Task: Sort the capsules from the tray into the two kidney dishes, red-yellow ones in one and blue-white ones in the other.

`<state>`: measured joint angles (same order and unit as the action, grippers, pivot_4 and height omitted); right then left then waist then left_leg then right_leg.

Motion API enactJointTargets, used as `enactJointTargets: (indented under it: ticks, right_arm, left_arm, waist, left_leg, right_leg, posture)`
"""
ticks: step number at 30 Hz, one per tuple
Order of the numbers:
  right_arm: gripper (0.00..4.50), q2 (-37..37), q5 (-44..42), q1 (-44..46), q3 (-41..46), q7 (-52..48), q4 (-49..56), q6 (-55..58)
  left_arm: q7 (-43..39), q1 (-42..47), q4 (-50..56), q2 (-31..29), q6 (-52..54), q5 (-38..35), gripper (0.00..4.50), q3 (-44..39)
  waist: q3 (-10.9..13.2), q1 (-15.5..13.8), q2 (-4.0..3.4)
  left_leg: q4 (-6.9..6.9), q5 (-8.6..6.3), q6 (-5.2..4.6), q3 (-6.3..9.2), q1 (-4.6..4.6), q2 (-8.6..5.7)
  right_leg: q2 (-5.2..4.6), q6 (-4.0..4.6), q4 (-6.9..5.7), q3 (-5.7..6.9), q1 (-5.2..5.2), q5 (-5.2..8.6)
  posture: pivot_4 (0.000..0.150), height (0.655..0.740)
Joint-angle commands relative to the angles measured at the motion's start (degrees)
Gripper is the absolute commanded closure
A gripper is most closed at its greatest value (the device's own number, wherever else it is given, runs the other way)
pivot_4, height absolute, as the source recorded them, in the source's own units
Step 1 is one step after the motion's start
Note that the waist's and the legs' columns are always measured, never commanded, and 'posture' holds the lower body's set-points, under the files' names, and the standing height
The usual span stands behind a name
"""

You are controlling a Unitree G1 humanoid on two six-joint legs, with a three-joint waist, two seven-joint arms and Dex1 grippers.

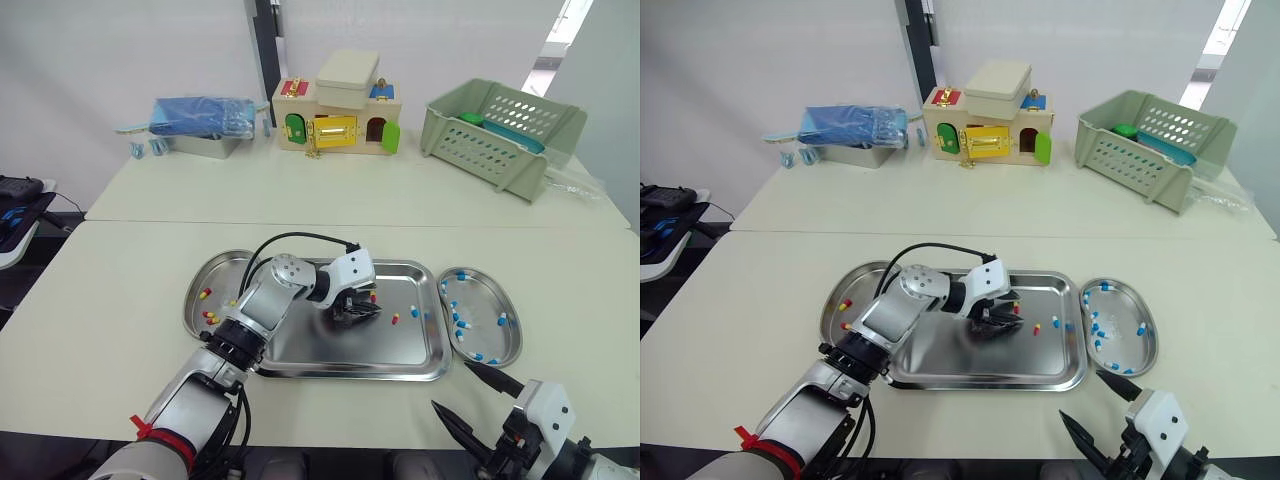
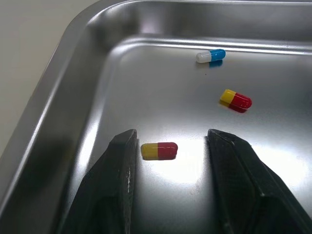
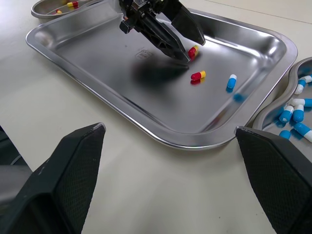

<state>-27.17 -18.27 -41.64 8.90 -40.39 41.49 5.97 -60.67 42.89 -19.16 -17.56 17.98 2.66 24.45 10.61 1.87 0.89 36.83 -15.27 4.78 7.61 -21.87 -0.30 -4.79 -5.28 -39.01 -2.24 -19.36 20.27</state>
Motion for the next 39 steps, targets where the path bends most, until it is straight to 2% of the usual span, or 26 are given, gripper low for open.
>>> enactJointTargets:
  ticks: [1, 3, 7, 8, 16, 22, 25, 27, 29, 30, 31, 32, 33, 37, 39]
  right_arm:
    - [0.00, -0.5, -0.9, -0.5, 0.2, 0.2, 2.4, -0.2]
    - [0.00, -0.6, -0.8, -0.8, 0.3, 0.1, 2.3, -0.4]
    - [0.00, -0.7, -0.8, -1.1, 0.4, 0.1, 2.2, -0.7]
    - [0.00, -0.7, -0.9, -1.1, 0.4, 0.1, 2.3, -0.6]
    - [0.00, -1.0, -1.0, -1.3, 0.7, 0.2, 2.8, -0.3]
    - [0.00, -1.9, -1.6, -1.6, 0.5, -0.8, 3.3, -0.8]
    - [0.00, -4.0, -1.1, -1.9, 0.0, -3.3, 3.0, -1.7]
    - [0.00, -6.5, -1.5, -0.2, 0.7, -6.4, 1.2, -2.5]
    - [0.00, -8.6, -2.5, 3.9, -0.2, -9.1, -0.8, -2.0]
    - [0.00, -9.0, -2.8, 5.5, -0.8, -9.7, -1.6, -1.8]
    - [0.00, -9.2, -2.9, 6.4, -1.2, -10.1, -2.2, -1.8]
    - [0.00, -9.4, -3.0, 6.8, -1.4, -10.4, -2.6, -2.0]
    - [0.00, -9.6, -3.1, 7.1, -1.4, -10.7, -3.0, -2.2]
    - [0.00, -9.7, -3.5, 8.2, -1.6, -11.9, -4.5, -2.8]
    - [0.00, -9.7, -3.5, 8.4, -1.7, -12.1, -4.9, -2.9]
  left_arm:
    - [-0.2, 0.6, 0.3, 0.1, 0.7, 0.6, 2.35, 0.5]
    - [-0.1, 0.6, 0.3, 0.1, 1.0, 0.7, 2.74, 0.5]
    - [-0.1, 0.6, 0.3, 0.1, 1.1, 0.8, 4.01, 0.5]
    - [-0.1, 0.6, 0.2, 0.2, 1.1, 0.9, 4.10, 0.5]
    - [-0.5, 0.3, 1.0, 0.4, 0.4, 0.4, 4.10, 0.2]
    - [-1.8, -1.3, 8.1, -2.0, 5.3, -4.0, 4.10, -4.0]
    - [-1.5, -2.9, 11.8, -5.8, 7.9, -4.7, 4.10, -6.2]
    - [-1.1, -7.2, 18.6, -12.4, 13.5, -6.1, 4.10, -12.4]
    - [-2.1, -15.1, 25.3, -22.2, 19.7, -7.7, 4.10, -25.6]
    - [-2.7, -17.9, 26.8, -24.9, 21.3, -8.3, 4.10, -30.3]
    - [-3.0, -19.7, 27.7, -26.6, 22.3, -8.6, 4.10, -33.2]
    - [-2.5, -20.8, 28.7, -27.5, 23.3, -9.4, 4.10, -34.3]
    - [-1.7, -21.9, 30.0, -28.3, 24.4, -10.4, 4.10, -35.1]
    - [-0.4, -24.6, 33.8, -30.2, 28.5, -14.3, 4.10, -38.5]
    - [0.8, -25.1, 34.3, -30.7, 29.4, -15.3, 4.10, -39.0]
  waist:
    - [0.0, 0.0, 0.00]
    - [0.0, 0.0, 0.01]
    - [0.0, 0.0, 0.00]
    - [0.0, 0.0, 0.01]
    - [0.0, 0.0, 0.01]
    - [0.0, 0.0, 0.01]
    - [0.0, 0.1, 0.00]
    - [0.0, 0.1, 0.00]
    - [0.0, 0.1, -0.01]
    - [0.0, 0.0, -0.01]
    - [0.0, 0.0, 0.00]
    - [0.0, 2.3, 0.08]
    - [0.0, 2.8, 0.06]
    - [0.0, -0.6, -0.03]
    - [0.0, -0.9, 0.09]
  left_leg:
    - [0.00, 0.00, 0.00, 0.00, 0.00, 0.00]
    - [0.00, 0.00, 0.00, 0.00, 0.00, 0.00]
    - [0.01, 0.00, 0.00, 0.00, 0.01, 0.00]
    - [0.01, 0.00, 0.00, 0.00, 0.01, 0.00]
    - [0.01, 0.00, 0.00, 0.00, 0.01, 0.00]
    - [0.01, 0.00, 0.00, 0.00, 0.00, 0.00]
    - [0.02, 0.00, 0.00, 0.00, 0.01, 0.01]
    - [0.02, 0.00, 0.00, 0.00, 0.01, 0.01]
    - [0.01, 0.00, 0.00, 0.01, 0.02, 0.01]
    - [0.02, 0.00, 0.00, 0.02, 0.01, 0.00]
    - [0.02, 0.00, 0.00, 0.01, 0.01, 0.00]
    - [0.06, 0.00, 0.00, 0.07, 0.01, -0.01]
    - [-0.08, -0.01, -0.01, 0.00, 0.13, 0.09]
    - [-0.03, -0.02, -0.04, 0.20, 0.13, -0.03]
    - [0.04, -0.02, -0.03, 0.18, 0.07, -0.11]
  right_leg:
    - [0.00, 0.00, 0.00, 0.00, 0.00, 0.00]
    - [0.00, 0.00, 0.00, 0.00, 0.01, 0.00]
    - [0.00, 0.00, 0.00, 0.00, 0.01, 0.00]
    - [0.00, 0.00, 0.00, 0.00, 0.01, 0.00]
    - [0.00, 0.00, 0.00, 0.00, 0.02, 0.00]
    - [0.00, 0.00, 0.00, 0.00, 0.01, 0.00]
    - [0.00, 0.00, -0.01, -0.01, 0.01, 0.00]
    - [0.00, 0.00, -0.01, -0.01, 0.01, 0.00]
    - [0.00, 0.00, -0.01, 0.00, 0.01, 0.00]
    - [0.00, 0.00, -0.02, 0.01, 0.01, 0.00]
    - [0.00, 0.00, -0.01, 0.00, 0.02, 0.00]
    - [-0.02, 0.00, -0.01, 0.05, 0.03, 0.00]
    - [0.14, 0.03, -0.03, -0.25, -0.07, -0.02]
    - [-0.03, 0.06, -0.02, 0.05, 0.14, 0.03]
    - [-0.11, 0.00, 0.04, 0.05, 0.15, 0.00]
  posture:
    - [0.150, 0.7400]
    - [0.150, 0.7400]
    - [0.150, 0.7400]
    - [0.150, 0.7400]
    - [0.150, 0.7400]
    - [0.150, 0.7400]
    - [0.150, 0.7400]
    - [0.150, 0.7400]
    - [0.150, 0.7400]
    - [0.150, 0.7400]
    - [0.150, 0.7400]
    - [0.150, 0.7400]
    - [0.150, 0.7400]
    - [0.150, 0.7400]
    - [0.150, 0.7400]
